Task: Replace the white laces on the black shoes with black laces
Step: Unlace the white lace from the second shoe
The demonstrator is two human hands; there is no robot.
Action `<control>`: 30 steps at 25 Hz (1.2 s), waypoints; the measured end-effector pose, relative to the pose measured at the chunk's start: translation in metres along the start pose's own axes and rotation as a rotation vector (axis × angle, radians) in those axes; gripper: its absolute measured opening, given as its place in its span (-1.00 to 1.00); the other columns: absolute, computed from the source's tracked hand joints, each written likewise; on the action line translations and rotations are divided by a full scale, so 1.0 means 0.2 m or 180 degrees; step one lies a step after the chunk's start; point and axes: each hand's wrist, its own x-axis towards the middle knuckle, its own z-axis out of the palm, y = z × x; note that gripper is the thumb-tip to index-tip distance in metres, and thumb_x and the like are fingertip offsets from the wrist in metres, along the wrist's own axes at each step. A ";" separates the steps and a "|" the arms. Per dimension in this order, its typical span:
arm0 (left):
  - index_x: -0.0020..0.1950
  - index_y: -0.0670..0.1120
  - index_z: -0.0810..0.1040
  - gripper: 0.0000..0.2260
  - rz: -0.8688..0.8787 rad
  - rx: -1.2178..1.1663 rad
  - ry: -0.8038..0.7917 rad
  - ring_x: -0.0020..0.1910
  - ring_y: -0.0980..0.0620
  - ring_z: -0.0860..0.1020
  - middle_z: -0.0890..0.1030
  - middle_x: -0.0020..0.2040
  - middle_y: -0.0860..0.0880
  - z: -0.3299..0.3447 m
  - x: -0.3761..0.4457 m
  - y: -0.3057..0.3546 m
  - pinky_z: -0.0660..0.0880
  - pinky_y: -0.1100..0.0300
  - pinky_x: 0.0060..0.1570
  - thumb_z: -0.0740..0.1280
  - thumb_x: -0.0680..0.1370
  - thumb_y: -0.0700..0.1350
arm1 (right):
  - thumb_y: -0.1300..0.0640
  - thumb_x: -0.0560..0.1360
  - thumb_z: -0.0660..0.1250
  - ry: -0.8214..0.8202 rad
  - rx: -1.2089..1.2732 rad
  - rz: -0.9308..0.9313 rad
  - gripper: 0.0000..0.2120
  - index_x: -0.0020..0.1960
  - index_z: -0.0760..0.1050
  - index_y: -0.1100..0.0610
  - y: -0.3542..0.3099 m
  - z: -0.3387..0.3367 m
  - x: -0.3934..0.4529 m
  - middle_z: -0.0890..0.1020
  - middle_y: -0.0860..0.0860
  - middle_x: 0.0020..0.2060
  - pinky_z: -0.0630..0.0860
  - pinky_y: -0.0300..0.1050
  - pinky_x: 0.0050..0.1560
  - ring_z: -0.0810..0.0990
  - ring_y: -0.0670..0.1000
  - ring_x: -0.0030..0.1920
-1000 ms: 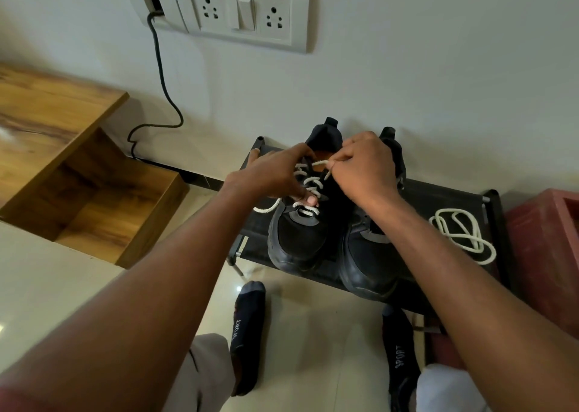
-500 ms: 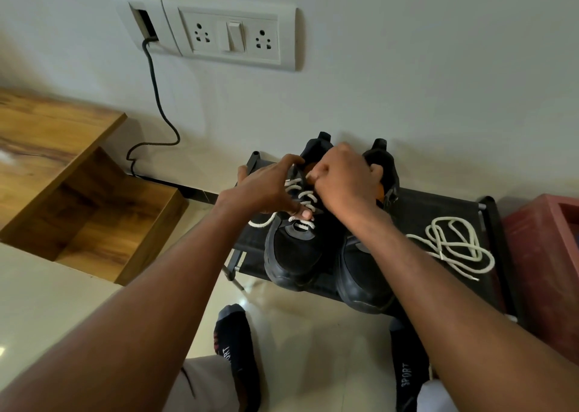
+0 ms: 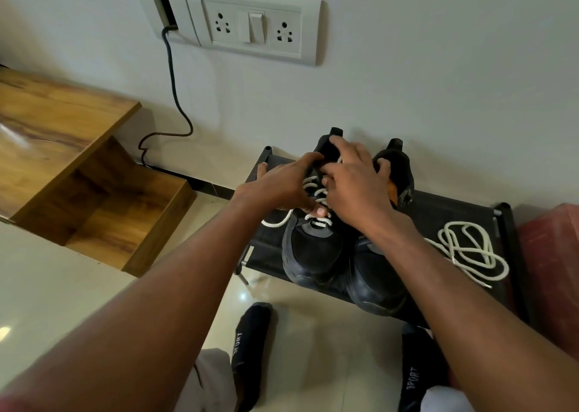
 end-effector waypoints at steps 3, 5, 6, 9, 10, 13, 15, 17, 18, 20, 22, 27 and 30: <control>0.59 0.19 0.17 -0.05 -0.0016 0.0007 -0.0033 0.51 -0.10 0.40 0.52 0.46 0.06 0.01 0.00 -0.01 0.03 -0.28 0.52 0.61 0.34 0.27 | 0.15 0.56 0.44 0.0256 0.0349 0.0303 -0.88 0.00 0.72 -0.03 -0.02 0.03 0.01 0.47 -0.07 0.40 0.15 0.34 0.47 0.38 0.05 0.44; 0.56 0.22 0.19 -0.08 -0.0037 -0.0005 -0.0038 0.47 -0.11 0.43 0.55 0.43 0.05 0.01 0.00 -0.02 0.03 -0.26 0.52 0.60 0.33 0.30 | 0.18 0.54 0.42 0.1041 0.0860 0.0629 -0.88 -0.11 0.70 0.00 -0.02 -0.01 0.03 0.53 -0.09 0.16 0.32 0.26 0.36 0.53 0.00 0.19; 0.55 0.23 0.19 -0.08 -0.0043 -0.0012 -0.0035 0.46 -0.12 0.43 0.56 0.43 0.04 0.01 0.00 -0.02 0.02 -0.27 0.52 0.60 0.33 0.30 | 0.20 0.54 0.40 0.1618 0.1234 0.0698 -0.88 -0.13 0.67 0.03 -0.02 -0.05 0.04 0.51 -0.08 0.08 0.41 0.24 0.28 0.54 -0.04 0.09; 0.57 0.23 0.18 -0.09 -0.0065 -0.0070 -0.0028 0.45 -0.13 0.43 0.56 0.42 0.03 0.00 0.00 -0.02 0.01 -0.28 0.52 0.61 0.36 0.25 | 0.23 0.53 0.37 0.2994 0.1794 0.0399 -0.93 -0.01 0.60 0.12 -0.02 -0.16 0.04 0.52 0.02 0.10 0.54 0.28 0.15 0.51 -0.10 0.08; 0.59 0.22 0.16 -0.08 -0.0081 -0.0095 -0.0054 0.47 -0.13 0.42 0.55 0.43 0.02 0.00 0.00 -0.02 0.00 -0.29 0.53 0.61 0.37 0.23 | 0.23 0.53 0.36 0.2920 0.1616 0.0379 -0.83 0.12 0.58 0.12 -0.02 -0.17 0.03 0.52 0.04 0.18 0.52 0.30 0.20 0.51 -0.07 0.17; 0.63 0.20 0.03 0.05 -0.0116 -0.0050 -0.0068 0.51 -0.16 0.39 0.52 0.47 -0.02 0.01 0.02 -0.01 -0.01 -0.28 0.55 0.62 0.34 0.24 | 0.14 0.53 0.40 0.1129 0.0371 0.0302 -0.62 0.34 0.51 -0.02 0.01 -0.10 0.00 0.30 0.03 0.54 0.26 0.43 0.45 0.24 0.08 0.58; 0.64 0.19 -0.08 0.13 -0.0169 -0.0084 -0.0071 0.52 -0.19 0.39 0.50 0.50 -0.06 0.02 0.03 -0.02 0.01 -0.29 0.55 0.64 0.32 0.23 | 0.06 0.58 0.39 0.0107 0.0007 0.0148 -0.71 0.29 0.59 -0.11 0.02 -0.01 -0.01 0.13 -0.04 0.65 0.07 0.49 0.50 0.02 0.09 0.66; 0.63 0.22 -0.12 0.17 -0.0182 -0.0184 -0.0085 0.53 -0.22 0.38 0.47 0.53 -0.08 0.02 0.03 -0.03 0.07 -0.31 0.55 0.65 0.31 0.22 | 0.04 0.62 0.37 -0.0157 0.0181 0.0108 -0.76 0.26 0.64 -0.14 0.04 0.02 0.01 0.14 -0.09 0.65 0.05 0.47 0.50 0.02 0.06 0.66; 0.63 0.25 -0.09 0.14 -0.0139 -0.0214 -0.0124 0.53 -0.21 0.38 0.45 0.54 -0.07 0.02 0.02 -0.03 0.11 -0.31 0.54 0.65 0.32 0.21 | 0.03 0.61 0.38 -0.0137 0.0401 0.0160 -0.78 0.23 0.66 -0.15 0.05 0.02 0.01 0.21 -0.11 0.63 0.09 0.42 0.49 0.10 0.04 0.63; 0.62 0.26 0.08 0.01 -0.0049 -0.0247 -0.0190 0.50 -0.17 0.41 0.48 0.50 -0.01 0.01 0.02 -0.03 0.20 -0.27 0.51 0.64 0.34 0.21 | 0.01 0.58 0.43 0.0083 0.0872 0.0442 -0.87 0.07 0.72 -0.17 0.04 0.01 0.02 0.43 -0.16 0.48 0.21 0.22 0.38 0.36 -0.04 0.47; 0.54 0.23 0.25 -0.12 -0.0034 -0.0374 -0.0226 0.41 -0.15 0.46 0.54 0.40 0.01 0.00 0.01 -0.03 0.28 -0.24 0.47 0.64 0.34 0.20 | 0.08 0.57 0.40 0.0573 0.1128 0.0931 -0.82 -0.12 0.73 -0.14 0.01 -0.01 0.03 0.59 -0.17 0.21 0.25 0.09 0.19 0.50 -0.10 0.15; 0.48 0.26 0.31 -0.20 0.0075 -0.0582 -0.0253 0.29 -0.13 0.50 0.51 0.37 0.01 0.01 0.02 -0.06 0.43 -0.21 0.37 0.64 0.35 0.19 | 0.14 0.56 0.22 0.2219 0.3376 0.1966 -0.76 -0.09 0.66 0.12 0.14 -0.26 0.13 0.70 -0.04 -0.25 0.57 -0.05 -0.06 0.65 0.00 -0.19; 0.38 0.36 0.41 -0.31 0.0294 -0.0351 -0.0172 0.36 -0.11 0.44 0.43 0.37 0.04 0.01 0.05 -0.06 0.35 -0.27 0.40 0.58 0.30 0.33 | 0.19 0.57 0.30 0.2051 0.3619 0.1645 -0.81 -0.16 0.64 0.19 0.17 -0.27 0.08 0.62 -0.03 -0.46 0.46 -0.12 -0.31 0.54 0.00 -0.46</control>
